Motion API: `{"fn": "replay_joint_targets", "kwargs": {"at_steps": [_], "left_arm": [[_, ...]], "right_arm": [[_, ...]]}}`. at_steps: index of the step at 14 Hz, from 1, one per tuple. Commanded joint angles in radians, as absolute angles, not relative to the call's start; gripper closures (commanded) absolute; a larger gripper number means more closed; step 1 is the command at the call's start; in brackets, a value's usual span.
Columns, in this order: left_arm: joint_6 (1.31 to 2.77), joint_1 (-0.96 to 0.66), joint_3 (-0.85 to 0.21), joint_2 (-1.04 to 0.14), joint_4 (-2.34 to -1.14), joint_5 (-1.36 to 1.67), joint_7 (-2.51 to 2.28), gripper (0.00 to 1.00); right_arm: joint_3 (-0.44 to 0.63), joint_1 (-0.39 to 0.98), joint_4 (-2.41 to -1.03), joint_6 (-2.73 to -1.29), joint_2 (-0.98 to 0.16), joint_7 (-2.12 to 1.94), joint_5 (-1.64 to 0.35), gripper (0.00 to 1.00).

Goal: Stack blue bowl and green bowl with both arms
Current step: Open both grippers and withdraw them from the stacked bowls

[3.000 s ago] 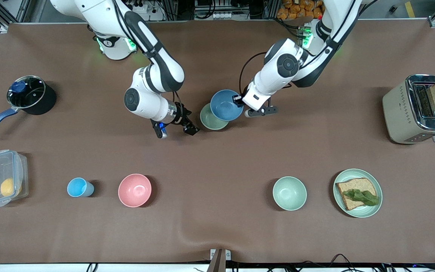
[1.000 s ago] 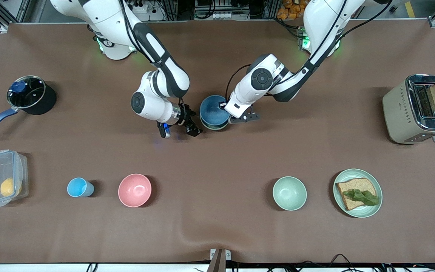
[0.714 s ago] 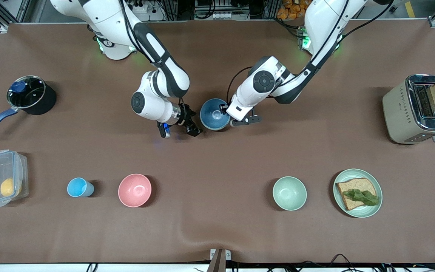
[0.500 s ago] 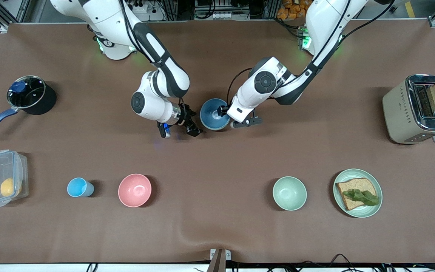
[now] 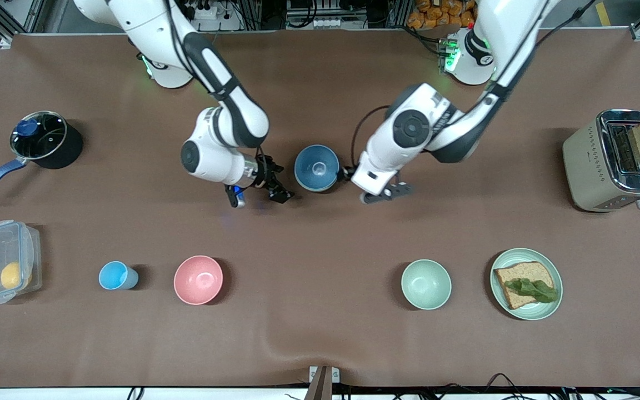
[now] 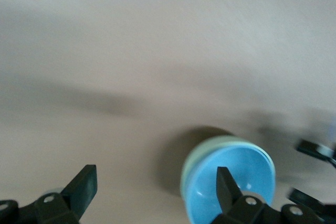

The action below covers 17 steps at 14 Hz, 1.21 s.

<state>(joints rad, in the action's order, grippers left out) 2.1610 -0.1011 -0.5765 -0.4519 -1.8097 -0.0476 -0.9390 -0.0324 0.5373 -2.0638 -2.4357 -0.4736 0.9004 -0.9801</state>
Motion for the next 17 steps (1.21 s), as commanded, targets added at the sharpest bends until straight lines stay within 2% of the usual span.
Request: {"fn": "replay_joint_targets", "kwargs": {"at_steps": [1,5,9,13,17], "left_arm": [[2.042,-0.036,-0.583,-0.381,-1.790,-0.091,-0.931,0.00],[1.890,0.043,-0.584,-0.286,-1.789,-0.089,-0.789,0.00],[1.798,0.150,-0.584,-0.219,-1.786,-0.089,-0.602,0.00],[1.677,0.280,-0.583,-0.209,-1.732,-0.089,-0.355,0.00],[1.623,0.362,-0.583,-0.209,-1.690,-0.084,-0.216,0.00]], "right_arm": [[-0.038,0.468,-2.082,-2.366,-0.428,0.842,-0.956,0.00],[-0.038,0.387,-2.079,-2.238,-0.396,0.841,-0.809,0.00],[-0.040,0.244,-2.030,-2.022,-0.361,0.838,-0.637,0.00],[-0.041,0.097,-1.906,-1.772,-0.350,0.726,-0.533,0.00],[-0.066,-0.026,-1.748,-1.616,-0.351,0.664,-0.353,0.00]]}}
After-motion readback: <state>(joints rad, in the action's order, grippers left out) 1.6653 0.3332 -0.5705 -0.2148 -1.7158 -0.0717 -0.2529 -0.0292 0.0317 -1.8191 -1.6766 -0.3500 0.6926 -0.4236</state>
